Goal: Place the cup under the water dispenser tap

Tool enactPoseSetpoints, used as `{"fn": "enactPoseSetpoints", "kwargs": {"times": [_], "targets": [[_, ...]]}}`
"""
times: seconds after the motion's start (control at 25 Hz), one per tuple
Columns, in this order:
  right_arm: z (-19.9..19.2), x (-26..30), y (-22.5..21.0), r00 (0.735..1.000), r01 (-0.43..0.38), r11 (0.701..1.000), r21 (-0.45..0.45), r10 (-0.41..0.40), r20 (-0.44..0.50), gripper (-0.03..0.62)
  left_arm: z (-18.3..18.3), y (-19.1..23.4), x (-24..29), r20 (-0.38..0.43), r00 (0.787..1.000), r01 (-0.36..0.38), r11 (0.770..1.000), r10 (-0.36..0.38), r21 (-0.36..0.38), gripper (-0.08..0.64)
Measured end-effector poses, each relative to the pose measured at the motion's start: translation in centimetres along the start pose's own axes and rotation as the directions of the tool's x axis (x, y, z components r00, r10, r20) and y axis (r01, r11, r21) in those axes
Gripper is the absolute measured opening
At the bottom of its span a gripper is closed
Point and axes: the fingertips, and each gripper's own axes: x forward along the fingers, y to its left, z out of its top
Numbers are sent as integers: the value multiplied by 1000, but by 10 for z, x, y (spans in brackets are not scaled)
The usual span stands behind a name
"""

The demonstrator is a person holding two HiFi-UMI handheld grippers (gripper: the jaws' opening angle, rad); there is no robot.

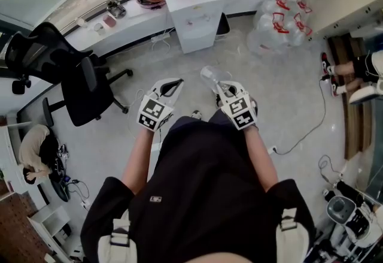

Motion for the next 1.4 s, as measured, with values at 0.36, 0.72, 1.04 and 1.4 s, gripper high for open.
{"fn": "enactPoseSetpoints", "kwargs": {"times": [0.36, 0.72, 1.04, 1.4], "targets": [[8, 21, -45, 999, -30, 1000, 5, 31, -11, -3, 25, 21, 41, -12, 1000, -8, 1000, 8, -5, 0], [16, 50, -94, 997, -70, 998, 1, 70, -33, -3, 40, 49, 87, -34, 999, -21, 999, 20, -30, 0], [19, 71, -129, 994, -102, 995, -6, 102, -40, -3, 49, 63, 121, -64, 998, -32, 999, 29, -34, -1], [25, 97, -159, 986, -159, 987, -4, 159, -43, -3, 59, 85, 149, -105, 993, -65, 997, 60, -45, -1]]}}
